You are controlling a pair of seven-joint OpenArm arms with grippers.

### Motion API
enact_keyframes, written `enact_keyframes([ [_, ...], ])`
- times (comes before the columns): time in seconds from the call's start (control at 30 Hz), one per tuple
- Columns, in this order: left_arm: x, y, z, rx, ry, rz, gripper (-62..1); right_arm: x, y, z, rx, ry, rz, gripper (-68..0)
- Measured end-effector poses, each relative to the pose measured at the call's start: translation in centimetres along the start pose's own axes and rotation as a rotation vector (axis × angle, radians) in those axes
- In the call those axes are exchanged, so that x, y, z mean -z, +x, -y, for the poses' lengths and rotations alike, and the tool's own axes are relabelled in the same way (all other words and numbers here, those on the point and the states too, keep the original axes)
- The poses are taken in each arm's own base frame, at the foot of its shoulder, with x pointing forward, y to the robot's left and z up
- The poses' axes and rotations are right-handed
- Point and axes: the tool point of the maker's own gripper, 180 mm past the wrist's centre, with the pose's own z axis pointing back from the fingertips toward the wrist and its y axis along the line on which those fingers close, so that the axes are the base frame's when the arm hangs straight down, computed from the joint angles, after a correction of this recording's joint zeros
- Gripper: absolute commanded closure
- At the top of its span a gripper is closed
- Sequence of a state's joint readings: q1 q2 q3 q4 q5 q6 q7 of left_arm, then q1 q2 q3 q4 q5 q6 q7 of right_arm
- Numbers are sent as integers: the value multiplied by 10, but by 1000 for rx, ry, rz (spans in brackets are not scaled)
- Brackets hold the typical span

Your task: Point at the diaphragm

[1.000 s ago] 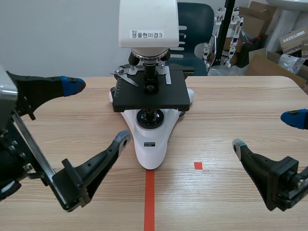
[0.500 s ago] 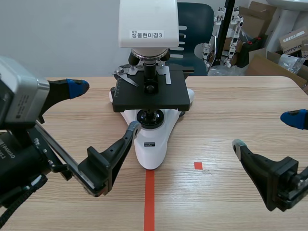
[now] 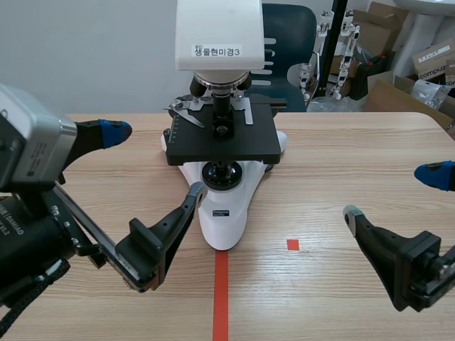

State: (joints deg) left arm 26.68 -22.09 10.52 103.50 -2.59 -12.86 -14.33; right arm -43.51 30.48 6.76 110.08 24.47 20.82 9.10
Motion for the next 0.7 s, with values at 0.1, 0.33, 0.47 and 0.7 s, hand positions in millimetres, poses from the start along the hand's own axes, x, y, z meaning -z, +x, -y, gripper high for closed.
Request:
enact_keyframes([
  [0.1, 0, 0, 0, 5, -2, -1, -623, 0, 0, 0, 0, 0, 0, -679],
  [0.33, 0, -5, 5, 84, -29, -29, -623, 0, 0, 0, 0, 0, 0, -679],
  [0.47, 0, -5, 5, 84, -29, -29, -623, 0, 0, 0, 0, 0, 0, -679],
  [0.7, 0, -5, 5, 84, -29, -29, -623, 0, 0, 0, 0, 0, 0, -679],
])
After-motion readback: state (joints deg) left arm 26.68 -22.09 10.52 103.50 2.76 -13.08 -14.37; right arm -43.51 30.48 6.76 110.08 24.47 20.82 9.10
